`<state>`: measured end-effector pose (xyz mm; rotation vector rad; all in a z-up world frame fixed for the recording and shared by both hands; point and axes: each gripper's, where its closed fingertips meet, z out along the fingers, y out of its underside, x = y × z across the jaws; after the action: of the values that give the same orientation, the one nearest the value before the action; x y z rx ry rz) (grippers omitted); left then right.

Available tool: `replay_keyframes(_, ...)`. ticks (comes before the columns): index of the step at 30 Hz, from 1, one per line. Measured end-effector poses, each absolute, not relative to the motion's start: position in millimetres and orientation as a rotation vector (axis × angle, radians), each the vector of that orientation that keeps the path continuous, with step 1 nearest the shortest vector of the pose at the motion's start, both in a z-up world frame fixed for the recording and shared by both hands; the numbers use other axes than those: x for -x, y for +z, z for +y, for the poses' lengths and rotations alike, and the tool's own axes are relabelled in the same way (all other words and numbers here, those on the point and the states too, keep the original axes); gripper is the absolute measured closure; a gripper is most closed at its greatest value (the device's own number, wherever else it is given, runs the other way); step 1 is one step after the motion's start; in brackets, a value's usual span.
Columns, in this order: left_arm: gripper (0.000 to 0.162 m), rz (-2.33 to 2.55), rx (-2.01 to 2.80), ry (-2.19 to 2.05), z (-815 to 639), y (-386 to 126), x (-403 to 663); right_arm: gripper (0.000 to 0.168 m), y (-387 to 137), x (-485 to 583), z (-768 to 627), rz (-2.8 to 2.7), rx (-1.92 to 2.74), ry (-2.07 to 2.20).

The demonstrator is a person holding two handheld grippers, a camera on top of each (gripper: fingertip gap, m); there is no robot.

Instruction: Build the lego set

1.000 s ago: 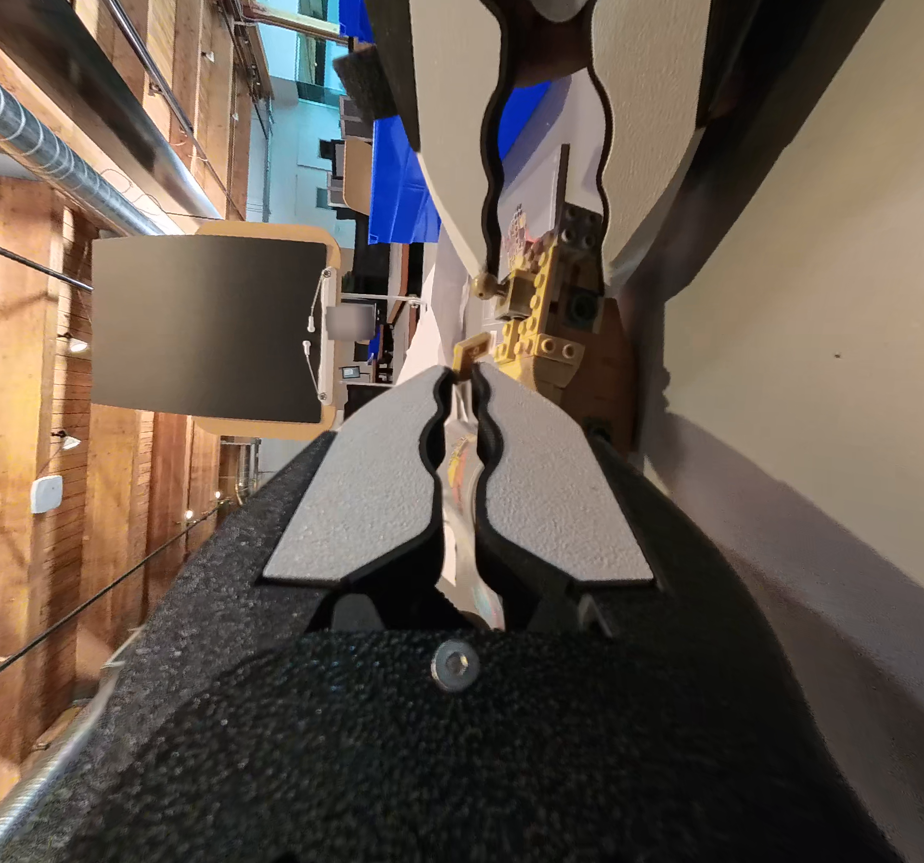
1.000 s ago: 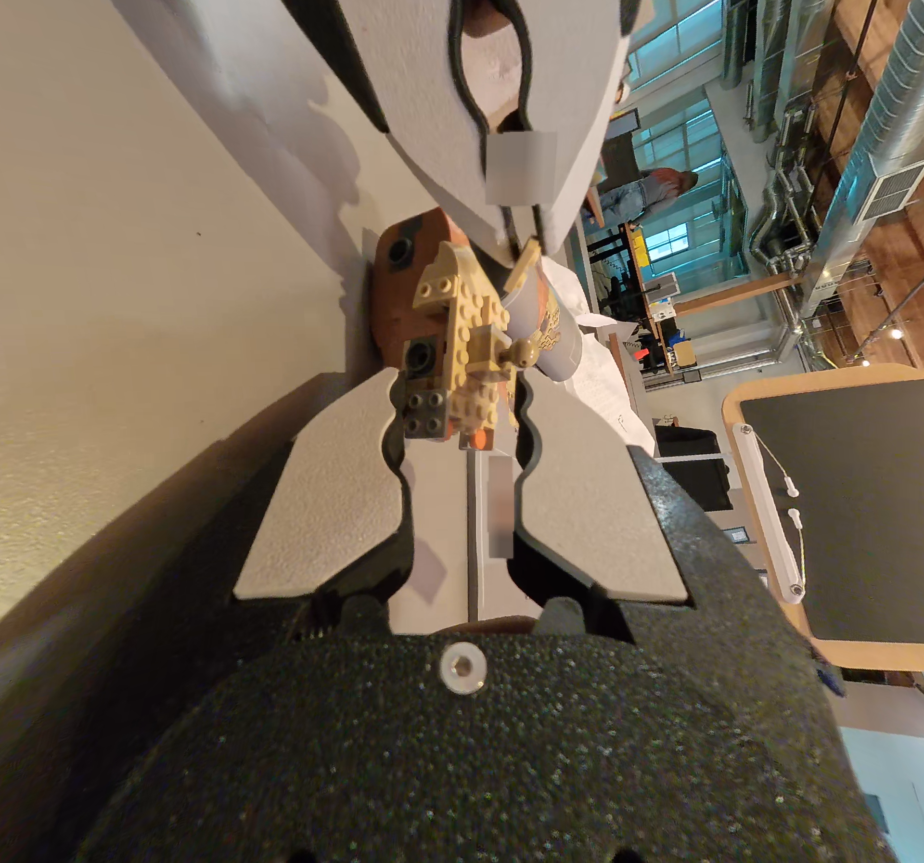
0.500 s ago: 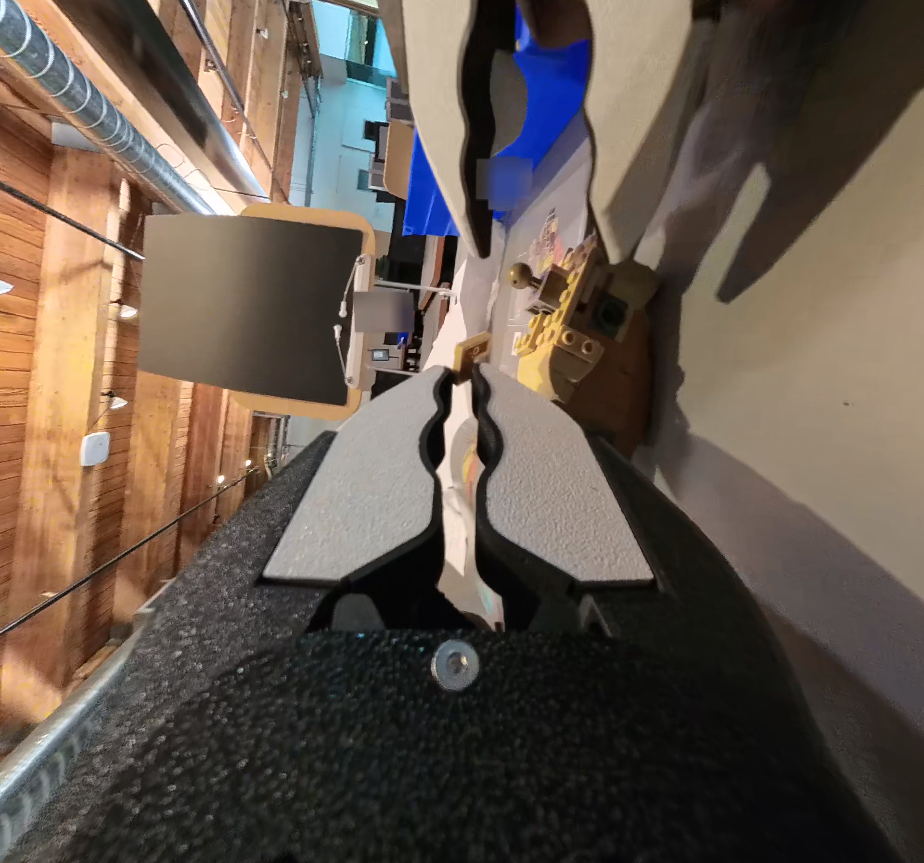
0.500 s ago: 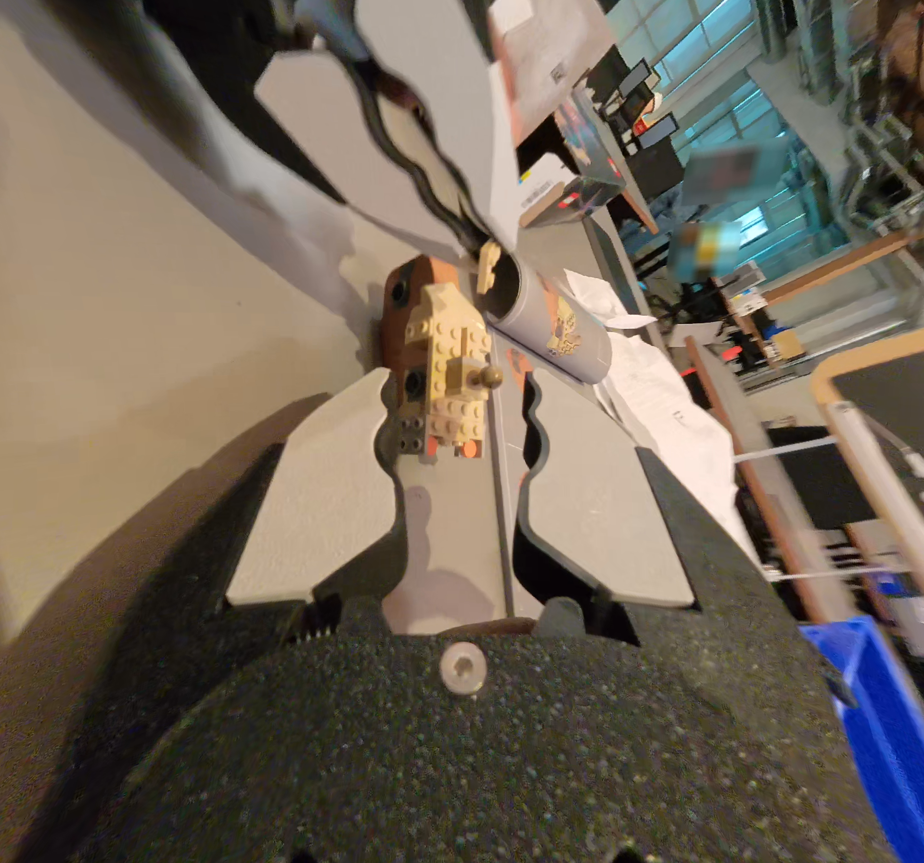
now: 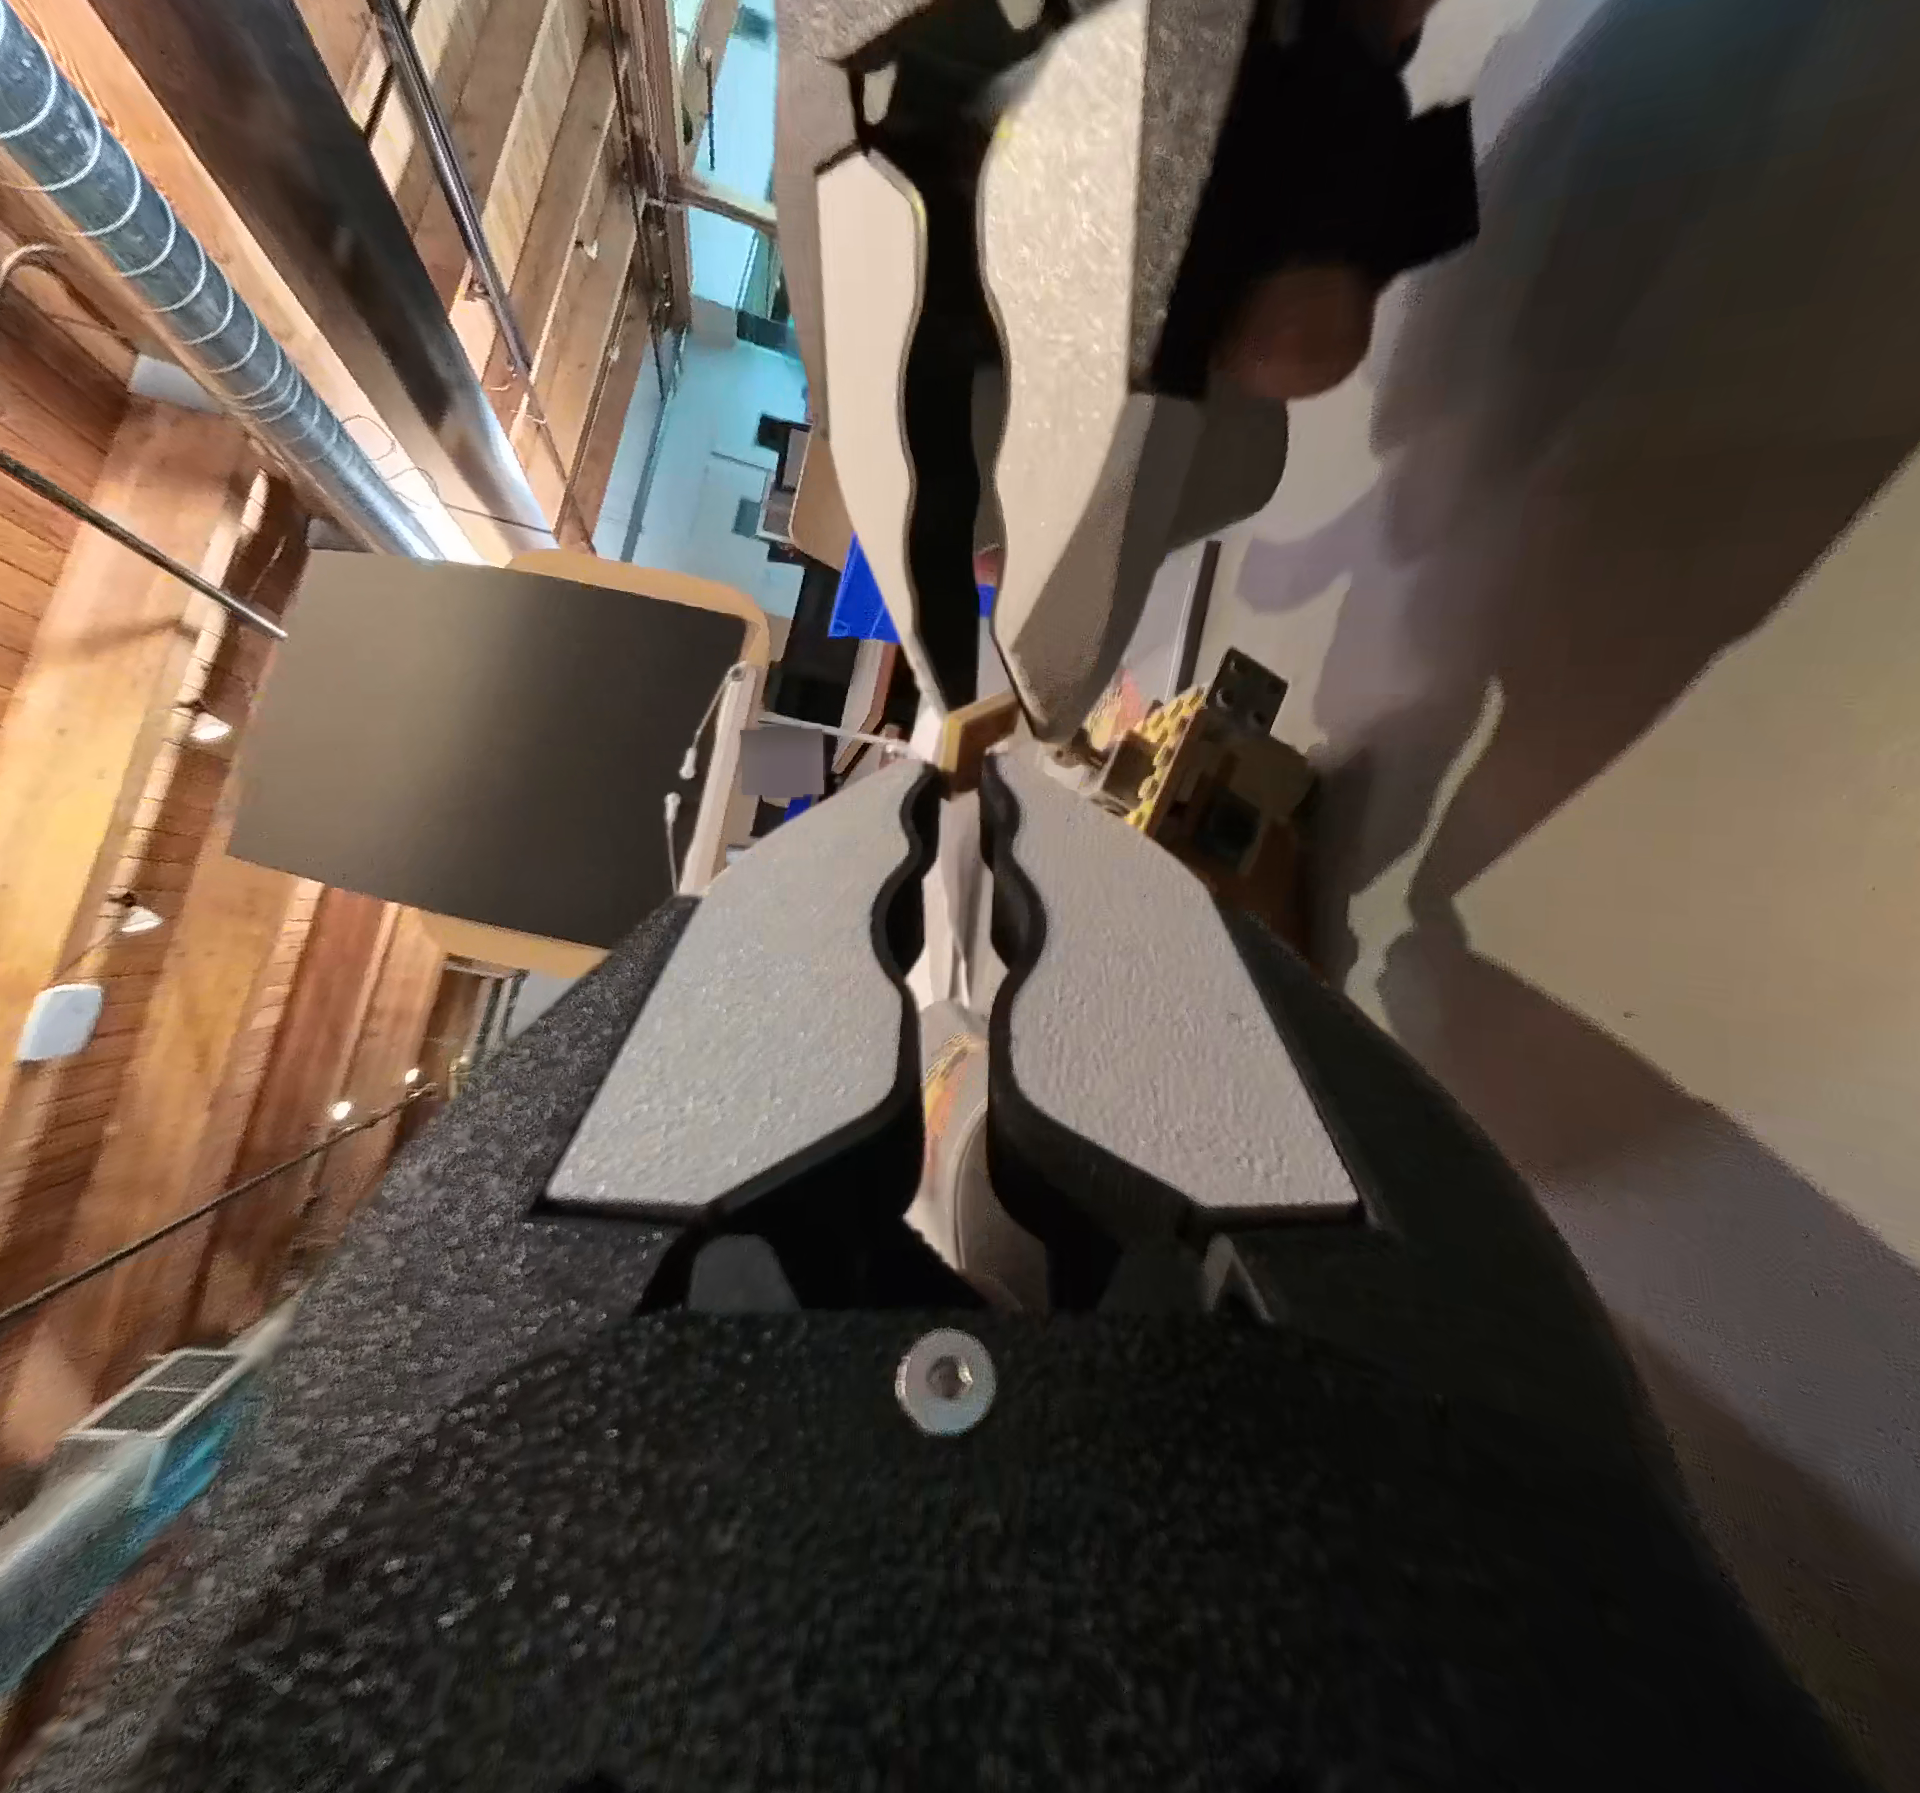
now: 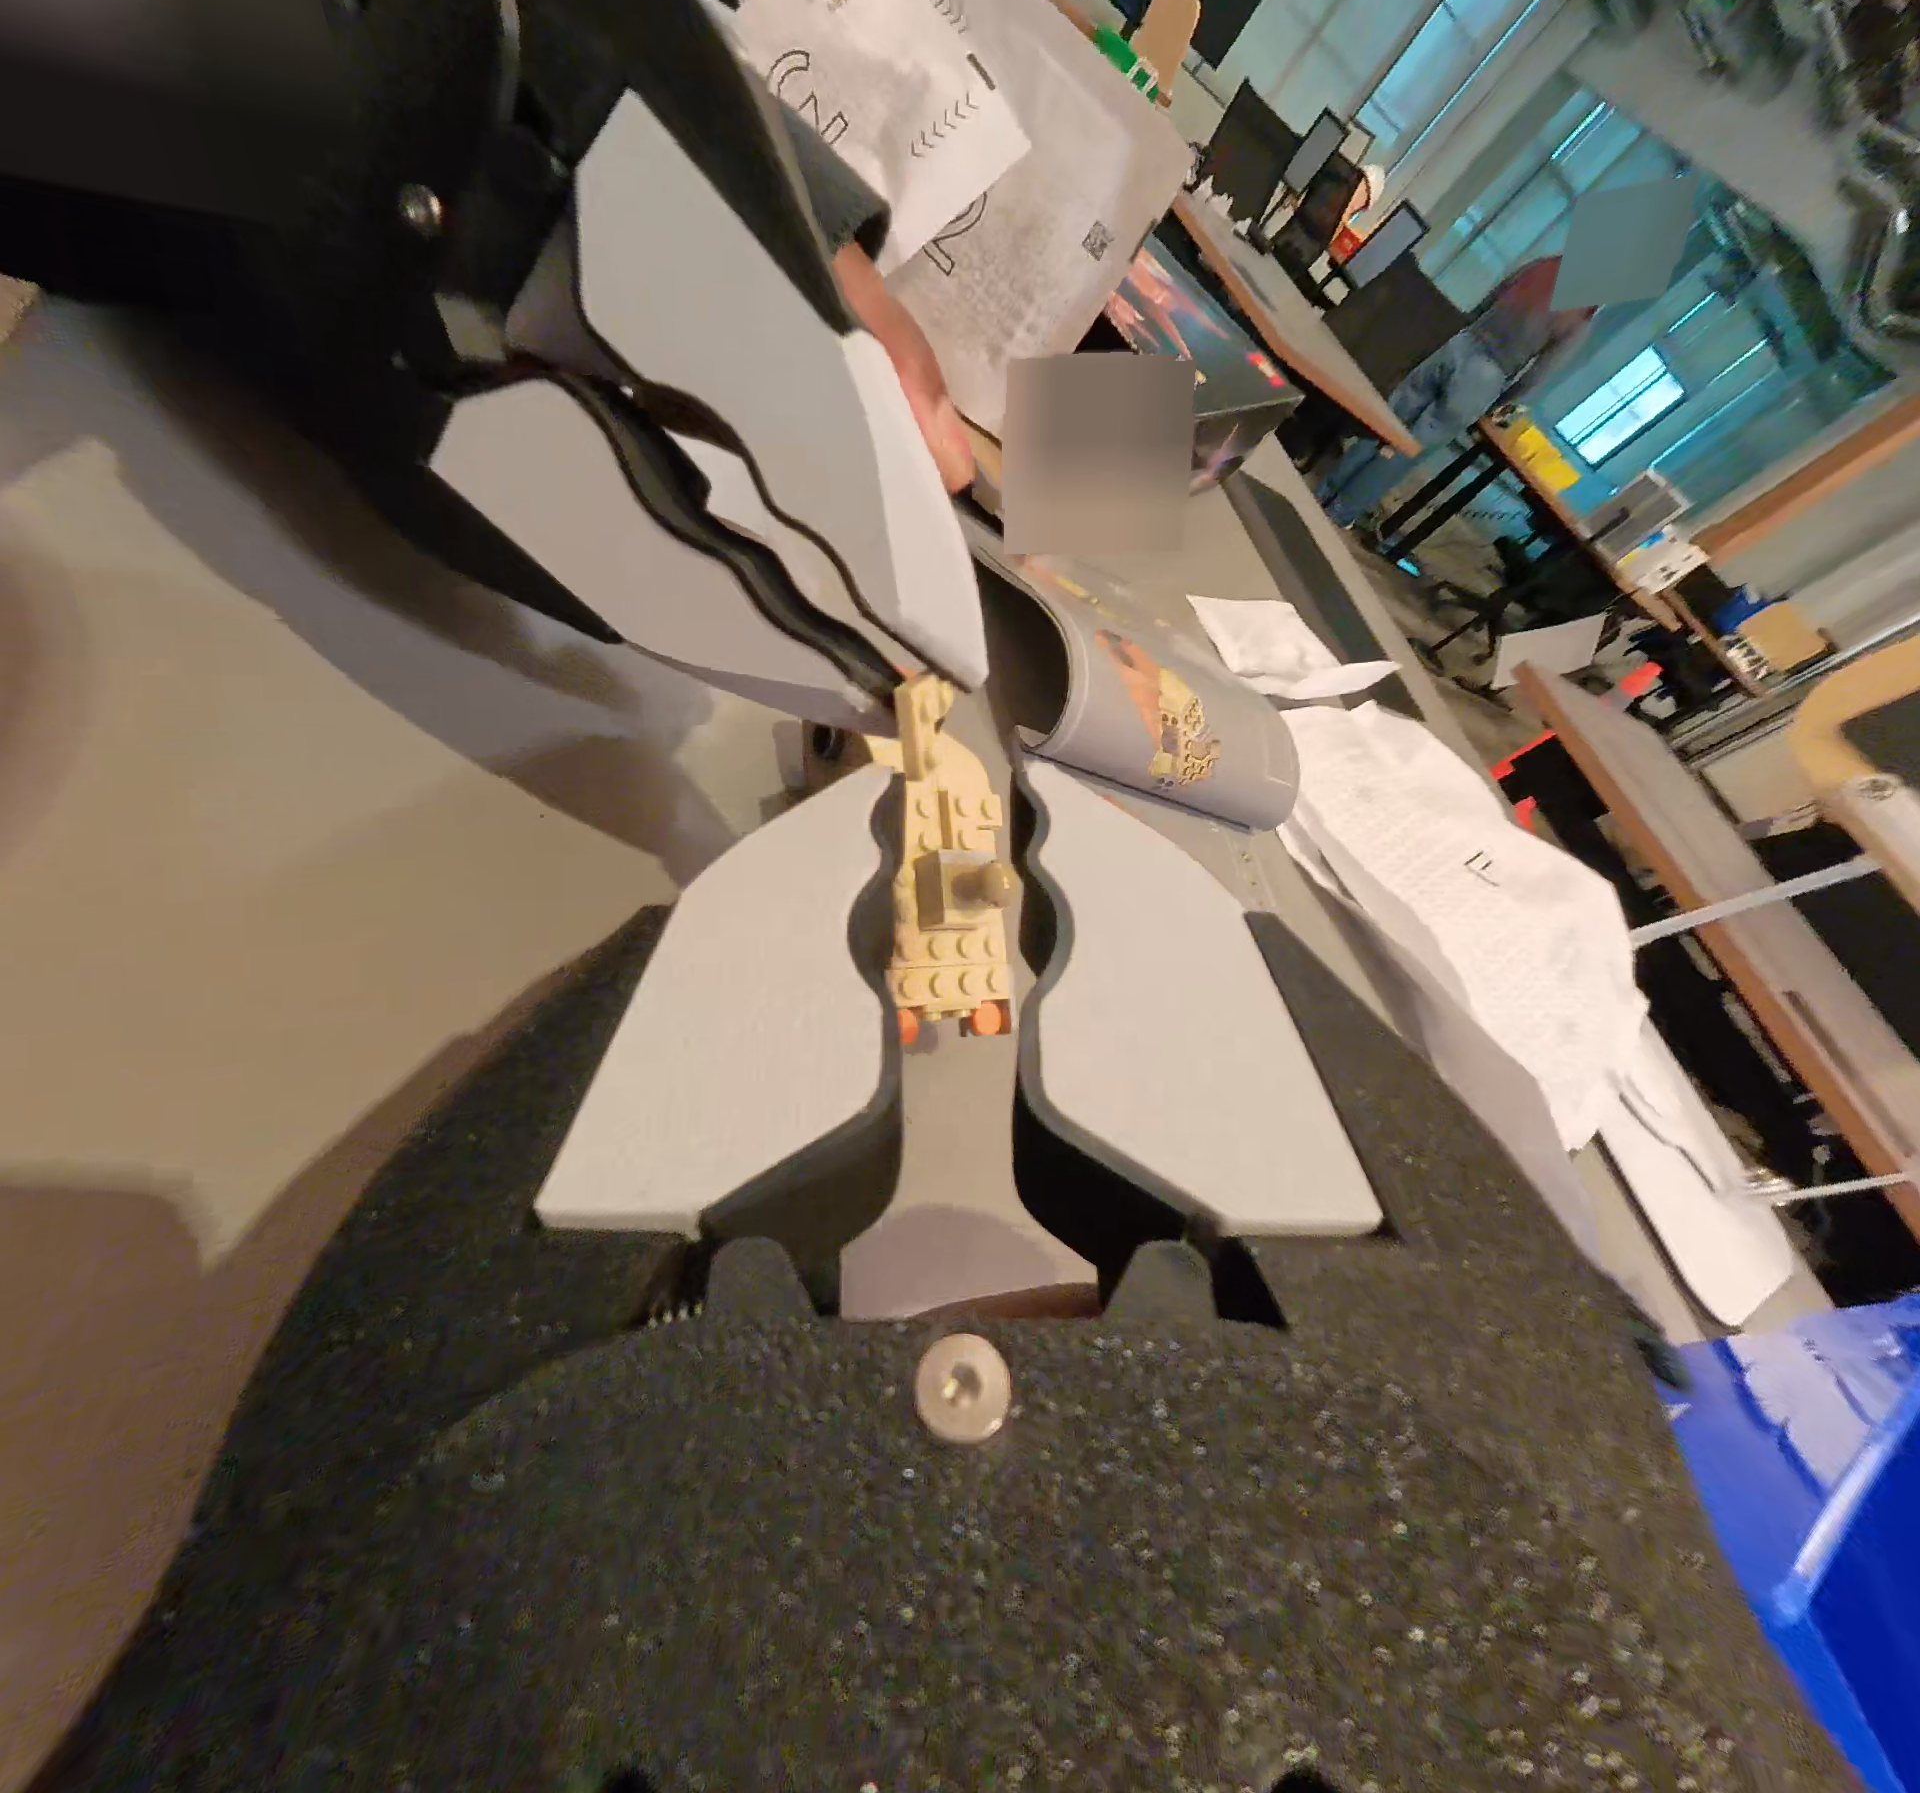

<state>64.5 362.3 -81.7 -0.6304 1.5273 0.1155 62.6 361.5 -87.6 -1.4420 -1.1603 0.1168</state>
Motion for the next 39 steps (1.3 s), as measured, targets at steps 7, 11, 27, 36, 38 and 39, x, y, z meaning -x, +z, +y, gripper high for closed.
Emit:
replay_keyframes(7,0.155,1.529,0.671,-0.001,361.3,-82.5,-64.9,0.161,-85.9,-54.7,358.0,-1.194,1.369,0.085)
replay_keyframes(11,0.155,1.530,0.702,-0.048,362.4,-83.6,-64.3,0.162,-86.7,-53.9,359.0,-1.200,1.359,0.043)
replay_keyframes(27,0.149,1.248,1.659,-1.040,358.4,-80.9,-60.5,0.164,-83.3,-73.3,381.1,-1.135,1.372,-0.462)
replay_keyframes(36,0.141,1.194,1.680,-0.961,365.9,-85.8,-65.8,0.164,-86.9,-65.7,376.8,-1.152,1.374,-0.466)
replay_keyframes(38,0.140,1.192,1.682,-0.956,366.6,-85.8,-65.1,0.164,-86.9,-65.1,375.9,-1.157,1.369,-0.467)
replay_keyframes(39,0.139,1.193,1.678,-0.956,367.1,-85.5,-64.8,0.164,-86.7,-64.5,375.4,-1.161,1.361,-0.470)
